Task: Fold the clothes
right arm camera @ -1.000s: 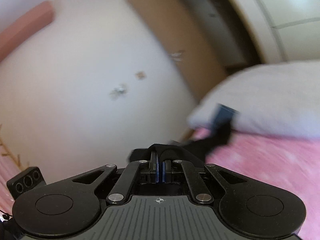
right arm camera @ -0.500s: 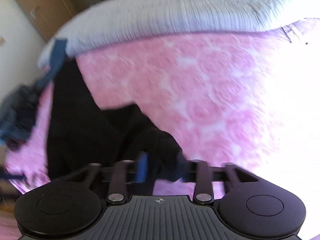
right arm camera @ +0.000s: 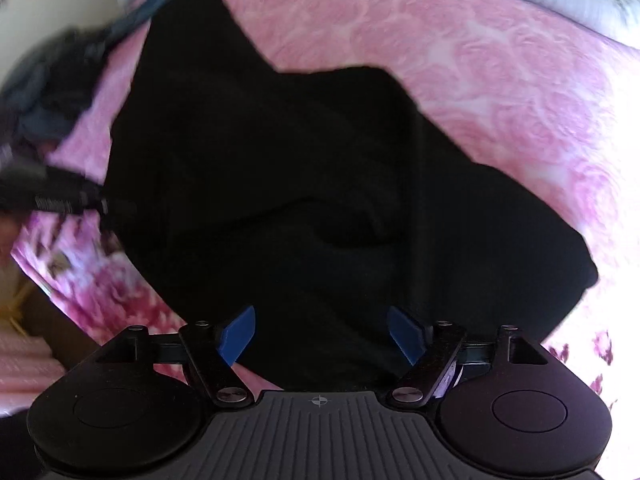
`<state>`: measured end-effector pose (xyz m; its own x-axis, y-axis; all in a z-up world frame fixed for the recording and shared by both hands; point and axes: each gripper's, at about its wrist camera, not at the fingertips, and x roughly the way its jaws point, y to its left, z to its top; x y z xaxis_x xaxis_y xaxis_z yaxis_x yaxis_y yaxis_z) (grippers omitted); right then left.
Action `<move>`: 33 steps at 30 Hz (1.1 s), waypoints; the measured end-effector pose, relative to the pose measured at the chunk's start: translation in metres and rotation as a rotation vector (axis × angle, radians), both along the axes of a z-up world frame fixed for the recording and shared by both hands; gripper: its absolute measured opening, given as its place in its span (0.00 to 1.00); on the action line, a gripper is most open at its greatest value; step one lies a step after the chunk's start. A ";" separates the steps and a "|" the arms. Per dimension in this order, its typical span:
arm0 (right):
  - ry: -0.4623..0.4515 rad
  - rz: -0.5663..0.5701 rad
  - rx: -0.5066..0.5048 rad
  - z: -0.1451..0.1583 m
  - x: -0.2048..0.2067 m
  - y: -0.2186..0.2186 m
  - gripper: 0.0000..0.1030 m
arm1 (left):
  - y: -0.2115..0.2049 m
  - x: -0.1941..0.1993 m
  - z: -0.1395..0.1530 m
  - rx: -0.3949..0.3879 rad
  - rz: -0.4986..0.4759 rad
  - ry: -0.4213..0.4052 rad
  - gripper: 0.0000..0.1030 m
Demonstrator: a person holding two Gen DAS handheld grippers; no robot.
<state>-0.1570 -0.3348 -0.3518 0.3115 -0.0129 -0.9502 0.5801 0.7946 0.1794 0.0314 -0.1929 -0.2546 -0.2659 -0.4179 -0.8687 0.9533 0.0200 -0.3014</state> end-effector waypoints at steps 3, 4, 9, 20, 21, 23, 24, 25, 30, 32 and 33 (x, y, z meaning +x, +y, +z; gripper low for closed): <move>-0.066 -0.023 0.010 0.010 0.018 -0.006 0.75 | 0.000 -0.002 0.040 -0.116 -0.097 -0.039 0.04; -0.099 -0.031 0.011 0.016 0.027 -0.010 0.75 | 0.005 -0.001 0.057 -0.152 -0.099 -0.027 0.03; -0.272 0.035 0.034 0.053 0.090 -0.027 0.79 | 0.050 -0.006 0.111 -0.255 -0.207 -0.077 0.03; -0.242 0.325 0.317 0.022 0.273 0.007 0.94 | 0.118 -0.026 0.122 -0.225 -0.262 -0.064 0.03; -0.212 0.340 0.330 0.011 0.288 0.016 0.95 | 0.117 -0.026 0.122 -0.232 -0.255 -0.059 0.03; -0.131 0.376 0.334 -0.012 0.313 0.033 0.95 | 0.113 -0.024 0.123 -0.249 -0.243 -0.053 0.03; -0.075 0.408 0.316 -0.025 0.325 0.042 0.95 | 0.110 -0.023 0.125 -0.257 -0.237 -0.054 0.03; -0.016 0.447 0.282 -0.035 0.330 0.052 0.95 | 0.108 -0.022 0.127 -0.266 -0.230 -0.055 0.03; -0.033 0.412 0.156 -0.017 0.305 0.029 0.02 | 0.092 -0.010 0.138 -0.321 -0.224 -0.028 0.03; -0.099 0.335 0.083 0.016 0.275 0.002 0.02 | 0.081 -0.016 0.146 -0.360 -0.262 0.001 0.03; -0.122 0.298 0.041 0.033 0.258 -0.010 0.02 | 0.075 -0.022 0.150 -0.381 -0.292 0.012 0.03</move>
<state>0.1015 -0.3453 -0.3185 0.4073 0.1338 -0.9034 0.2956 0.9167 0.2690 0.0094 -0.1176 -0.1050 -0.4288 -0.6122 -0.6644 0.8989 -0.3624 -0.2463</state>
